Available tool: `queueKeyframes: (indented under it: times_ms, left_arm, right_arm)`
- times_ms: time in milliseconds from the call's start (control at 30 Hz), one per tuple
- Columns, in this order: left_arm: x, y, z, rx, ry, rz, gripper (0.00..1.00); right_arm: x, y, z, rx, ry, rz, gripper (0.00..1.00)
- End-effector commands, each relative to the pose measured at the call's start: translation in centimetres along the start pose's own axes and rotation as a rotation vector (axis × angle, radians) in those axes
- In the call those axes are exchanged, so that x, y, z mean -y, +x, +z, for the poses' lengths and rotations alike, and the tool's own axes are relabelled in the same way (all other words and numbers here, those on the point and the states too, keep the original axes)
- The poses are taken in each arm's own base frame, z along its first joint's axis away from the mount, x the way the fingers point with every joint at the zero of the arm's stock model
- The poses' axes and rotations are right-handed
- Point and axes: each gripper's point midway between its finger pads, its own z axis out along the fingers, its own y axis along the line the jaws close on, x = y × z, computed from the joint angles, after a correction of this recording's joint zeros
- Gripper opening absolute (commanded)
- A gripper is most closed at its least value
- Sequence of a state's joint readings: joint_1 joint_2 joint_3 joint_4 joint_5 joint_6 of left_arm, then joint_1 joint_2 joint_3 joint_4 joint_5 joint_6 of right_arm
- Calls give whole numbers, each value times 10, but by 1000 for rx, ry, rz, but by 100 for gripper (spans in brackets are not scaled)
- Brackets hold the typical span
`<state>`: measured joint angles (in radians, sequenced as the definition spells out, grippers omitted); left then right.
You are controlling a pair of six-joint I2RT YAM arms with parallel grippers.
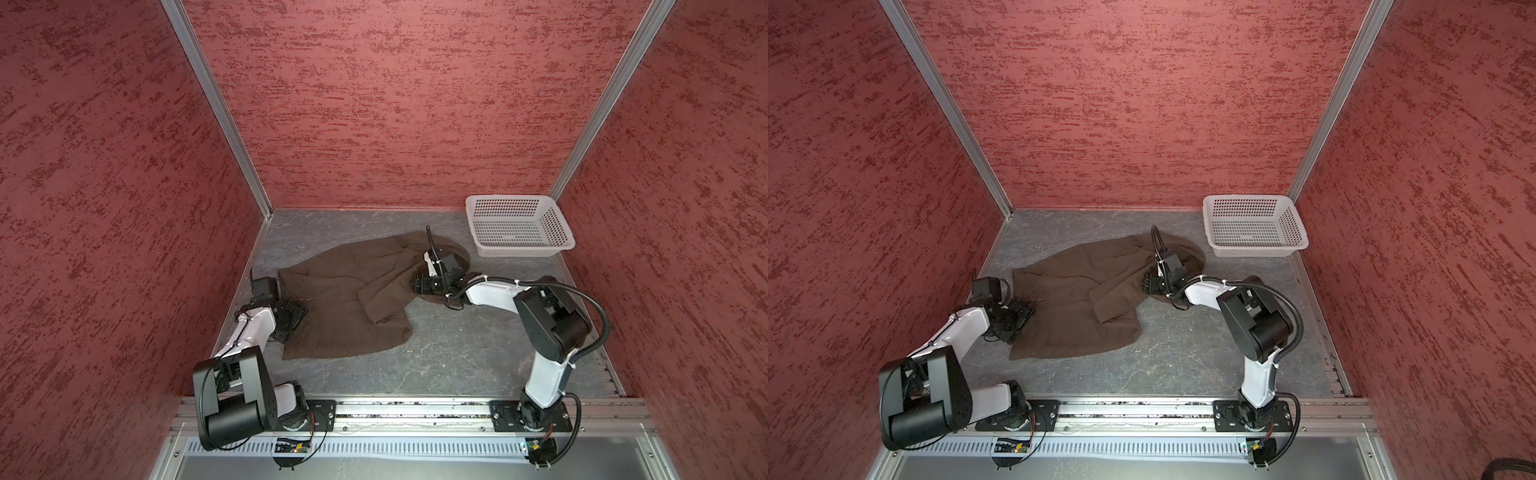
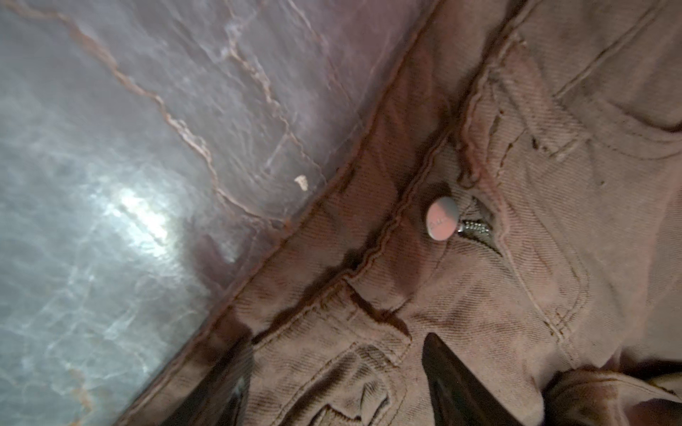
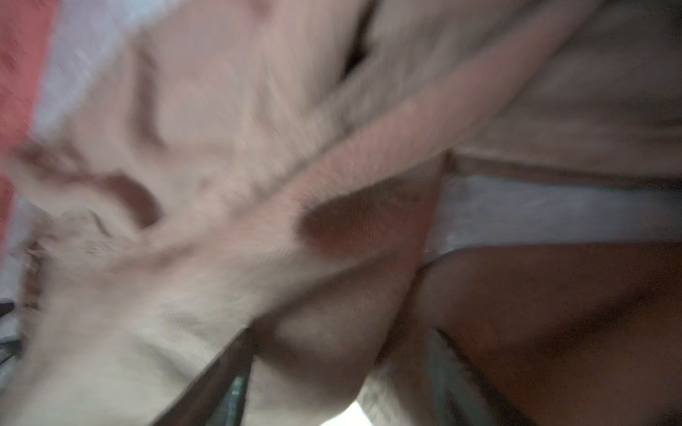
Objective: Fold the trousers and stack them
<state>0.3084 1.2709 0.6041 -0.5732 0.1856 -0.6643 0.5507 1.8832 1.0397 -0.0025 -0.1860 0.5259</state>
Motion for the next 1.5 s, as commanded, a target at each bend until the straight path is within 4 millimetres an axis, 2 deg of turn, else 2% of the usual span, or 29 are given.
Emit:
queueKeyframes:
  times_ms: [0, 33, 67, 133, 200, 300, 467, 567, 633, 733, 867, 967, 1000, 1033, 1133, 1233, 1367, 1467]
  left_arm:
    - [2, 8, 7, -29, 28, -12, 73]
    - [2, 8, 8, -33, 30, -12, 73]
    - [4, 8, 8, -38, 32, -11, 73]
    - [6, 7, 8, -38, 36, -9, 73]
    - [9, 4, 8, -33, 46, -6, 73]
    - [13, 4, 8, -39, 63, -4, 73]
    - [13, 5, 12, -53, 67, -6, 73]
    - [12, 6, 15, -59, 61, 2, 73]
    - [10, 6, 17, -64, 59, -1, 73]
    - [12, 6, 18, -83, 71, -10, 73]
    - [14, 4, 18, -82, 80, -15, 73]
    - [16, 4, 18, -89, 83, -16, 70]
    - [16, 4, 19, -90, 83, -14, 63]
    - [16, 3, 18, -88, 84, -13, 49]
    - [18, 4, 17, -92, 93, -15, 17]
    - [17, 3, 11, -80, 91, -19, 1]
    - [11, -9, -6, -13, 71, -37, 0]
    - [10, -20, -24, 36, 85, -57, 0]
  right_arm:
    - [-34, -28, -4, 59, -141, 11, 42]
    - [-38, -31, -6, 66, -154, 10, 24]
    - [-41, -35, -11, 81, -162, 5, 13]
    - [-44, -45, -27, 118, -145, -24, 1]
    - [-49, -61, -52, 171, -112, -68, 0]
    - [-61, -90, -109, 287, -60, -142, 0]
    - [-73, -133, -222, 504, 67, -204, 0]
    - [-58, -137, -270, 572, 187, -172, 0]
    - [-42, -128, -291, 590, 255, -131, 0]
    - [-7, -92, -301, 559, 334, -36, 0]
    - [63, -16, -288, 483, 473, 122, 0]
    - [102, 29, -282, 419, 562, 223, 4]
    - [109, 39, -280, 404, 573, 244, 6]
    - [113, 45, -278, 389, 574, 255, 7]
    - [105, 46, -272, 361, 525, 234, 10]
    - [95, 36, -273, 357, 504, 194, 21]
    - [90, 23, -282, 366, 531, 153, 45]
    - [79, 10, -289, 388, 507, 125, 51]
